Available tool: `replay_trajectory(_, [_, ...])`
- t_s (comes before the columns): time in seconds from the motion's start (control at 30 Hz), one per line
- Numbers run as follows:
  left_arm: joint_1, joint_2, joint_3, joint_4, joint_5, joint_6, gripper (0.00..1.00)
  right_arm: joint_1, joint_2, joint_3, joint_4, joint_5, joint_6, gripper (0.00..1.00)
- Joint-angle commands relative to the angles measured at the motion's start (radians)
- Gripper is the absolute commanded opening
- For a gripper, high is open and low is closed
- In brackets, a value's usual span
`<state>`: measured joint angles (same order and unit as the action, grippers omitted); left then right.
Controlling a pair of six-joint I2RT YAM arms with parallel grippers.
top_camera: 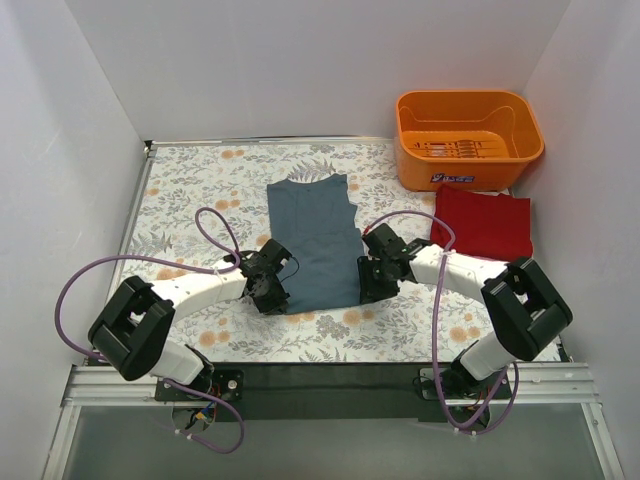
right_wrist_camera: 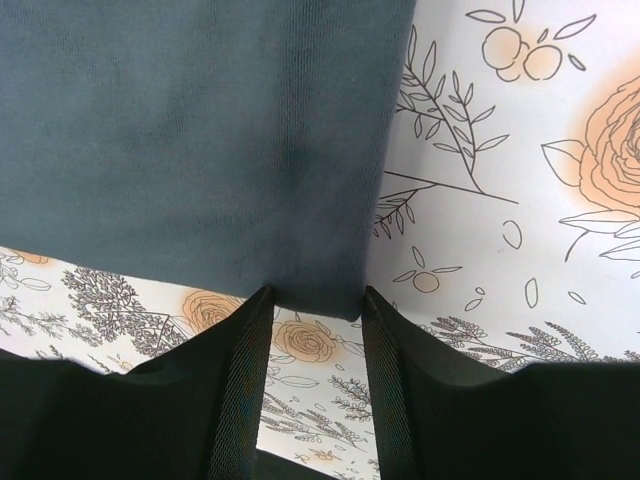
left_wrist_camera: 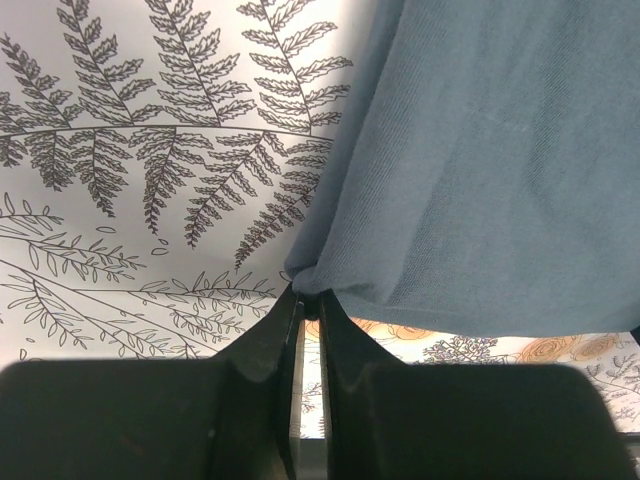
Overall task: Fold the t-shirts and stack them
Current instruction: Fold the tshirt
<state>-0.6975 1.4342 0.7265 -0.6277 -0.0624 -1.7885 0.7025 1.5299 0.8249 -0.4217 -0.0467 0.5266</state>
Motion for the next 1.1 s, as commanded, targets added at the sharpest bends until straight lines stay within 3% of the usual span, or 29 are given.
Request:
replay_trajectory(0.0, [-0.007,0.011,-0.035,0.008,-0.027,-0.006,0.02,0.006,0.042,0.022,-0.034,0.021,0.009,0.40])
replay_trajectory(0.13, [-0.007,0.000,-0.032,0.003,-0.028,-0.008,0.02,0.008,0.067,0.029,-0.046,0.018,0.007,0.34])
replay_trajectory(0.37, [-0.008,-0.060,0.034,-0.078,-0.073,0.015,0.00,0.006,0.036,0.075,-0.087,0.041,-0.040,0.01])
replay_trajectory(0.6, [-0.007,-0.133,0.128,-0.191,-0.044,0.103,0.00,0.008,-0.042,0.171,-0.225,0.055,-0.143,0.01])
replay_trajectory(0.77, [-0.011,-0.273,0.090,-0.208,0.180,0.185,0.00,0.012,-0.117,0.166,-0.322,-0.056,-0.214,0.01])
replay_trajectory(1.07, [-0.013,-0.483,0.074,-0.328,0.450,0.215,0.00,0.074,-0.263,0.172,-0.564,-0.162,-0.263,0.01])
